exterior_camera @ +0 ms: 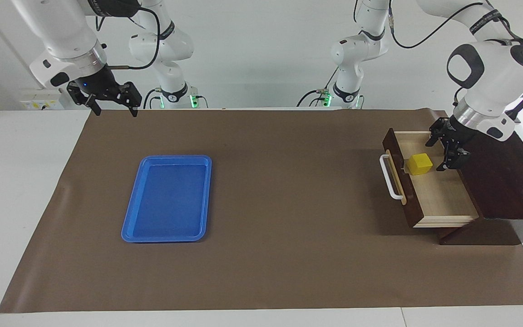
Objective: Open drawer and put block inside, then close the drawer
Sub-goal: 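Push the drawer shut with the left gripper while the right gripper returns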
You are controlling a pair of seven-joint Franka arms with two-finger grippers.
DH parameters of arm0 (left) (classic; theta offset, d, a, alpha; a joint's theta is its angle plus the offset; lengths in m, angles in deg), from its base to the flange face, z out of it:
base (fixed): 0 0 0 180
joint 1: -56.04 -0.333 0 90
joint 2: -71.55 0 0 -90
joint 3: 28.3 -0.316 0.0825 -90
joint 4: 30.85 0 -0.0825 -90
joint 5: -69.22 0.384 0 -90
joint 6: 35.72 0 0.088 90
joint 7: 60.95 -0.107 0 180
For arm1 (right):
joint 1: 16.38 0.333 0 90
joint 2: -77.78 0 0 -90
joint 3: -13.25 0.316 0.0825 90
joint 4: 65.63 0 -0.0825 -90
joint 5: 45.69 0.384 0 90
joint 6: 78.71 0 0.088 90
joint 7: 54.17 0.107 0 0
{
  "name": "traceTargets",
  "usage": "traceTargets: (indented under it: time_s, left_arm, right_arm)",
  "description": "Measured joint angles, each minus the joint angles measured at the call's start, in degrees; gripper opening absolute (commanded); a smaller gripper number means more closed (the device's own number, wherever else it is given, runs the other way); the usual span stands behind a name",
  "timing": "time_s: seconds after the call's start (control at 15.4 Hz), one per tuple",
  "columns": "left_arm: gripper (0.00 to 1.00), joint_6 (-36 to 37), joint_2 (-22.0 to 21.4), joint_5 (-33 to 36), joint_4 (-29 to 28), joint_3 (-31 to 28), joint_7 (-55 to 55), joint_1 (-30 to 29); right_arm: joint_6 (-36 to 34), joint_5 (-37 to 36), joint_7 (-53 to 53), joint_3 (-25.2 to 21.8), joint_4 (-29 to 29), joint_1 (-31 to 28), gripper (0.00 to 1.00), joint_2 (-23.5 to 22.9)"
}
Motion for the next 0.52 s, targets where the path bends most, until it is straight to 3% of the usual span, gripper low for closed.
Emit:
traceTargets:
  time_s: [0.26, 0.52]
  left_arm:
    - [1.0, 1.0, 1.4, 5.5, -0.3, 0.6, 9.6, 10.0]
    - [1.0, -3.2, 3.5, 9.8, -4.4, 0.4, 11.9, 11.3]
  right_arm:
    - [7.1, 0.0, -1.1, 0.4, -6.3, -0.6, 1.0, 1.5]
    - [12.0, 0.0, -1.2, 0.4, -8.8, -1.7, 1.0, 1.0]
